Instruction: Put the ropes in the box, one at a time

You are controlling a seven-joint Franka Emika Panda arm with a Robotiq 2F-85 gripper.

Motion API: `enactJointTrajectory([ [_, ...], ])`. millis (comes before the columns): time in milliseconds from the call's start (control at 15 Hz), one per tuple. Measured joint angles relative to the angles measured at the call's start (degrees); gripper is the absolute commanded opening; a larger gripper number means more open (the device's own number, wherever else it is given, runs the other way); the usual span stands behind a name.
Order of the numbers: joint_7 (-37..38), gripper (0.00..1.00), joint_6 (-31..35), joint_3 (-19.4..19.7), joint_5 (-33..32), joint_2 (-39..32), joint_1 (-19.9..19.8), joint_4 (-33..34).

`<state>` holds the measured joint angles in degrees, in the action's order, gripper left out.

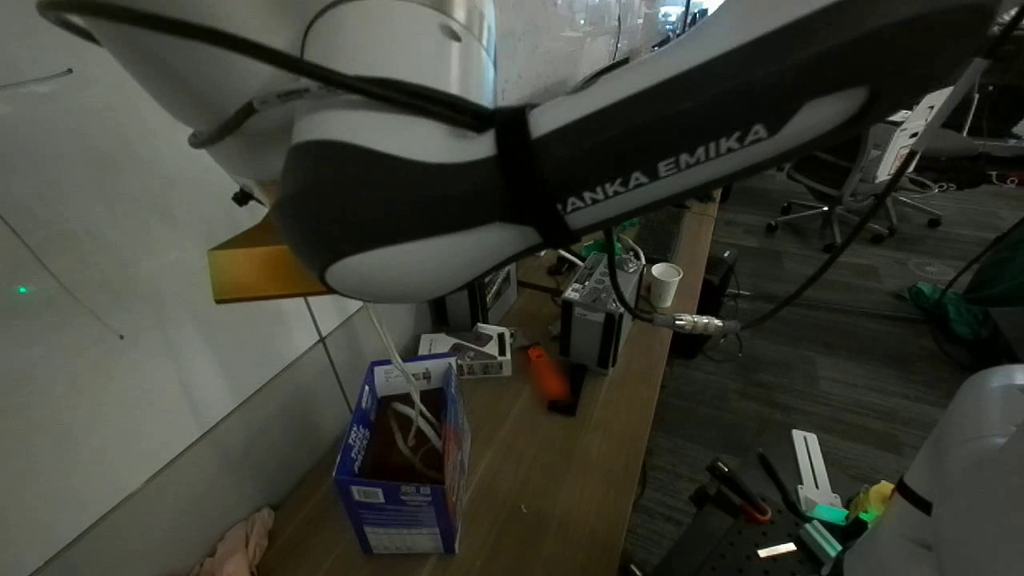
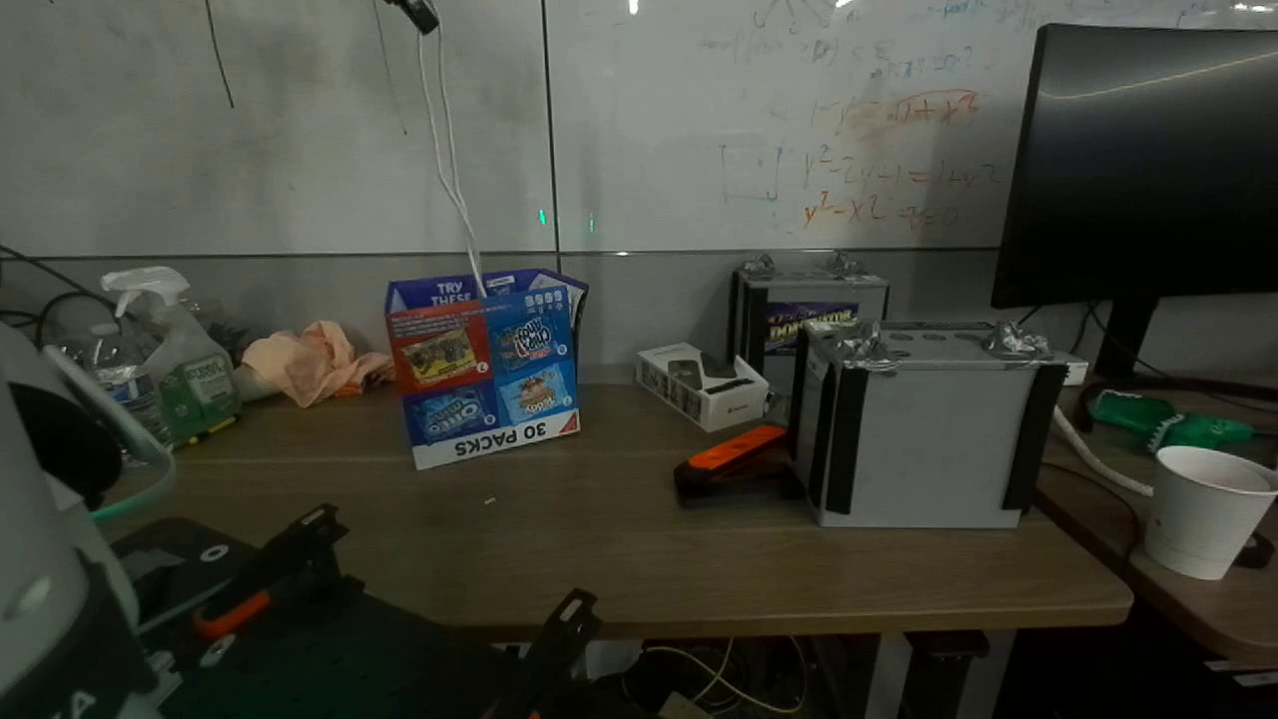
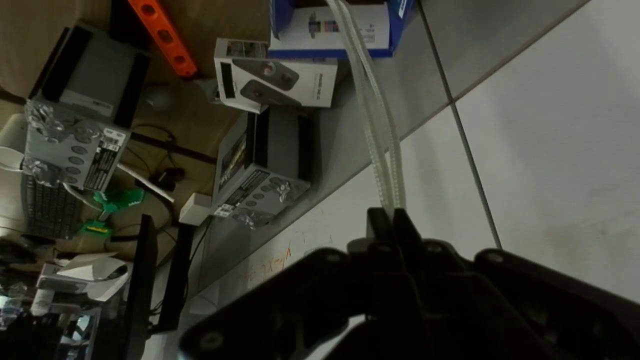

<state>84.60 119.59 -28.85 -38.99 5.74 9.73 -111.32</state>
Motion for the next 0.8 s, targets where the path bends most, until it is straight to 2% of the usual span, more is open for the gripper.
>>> enactJointTrajectory([
  [67, -0.15, 0.29, 0.00, 0.78, 0.16, -1.25, 0.81, 0.12],
  [200, -0.70, 0.37, 0.01, 2.35, 1.28, -3.17, 2.19, 0.51],
  [600, -4.19, 0.84, -0.16, 5.69, 7.00, -3.69, 4.36, 0.89],
  [733, -7.30, 0.97, -2.69, 6.58, 9.40, -2.58, 4.44, 0.64],
  [800, -9.43, 1.00, -4.10, 7.33, 11.19, -1.52, 4.43, 0.10],
])
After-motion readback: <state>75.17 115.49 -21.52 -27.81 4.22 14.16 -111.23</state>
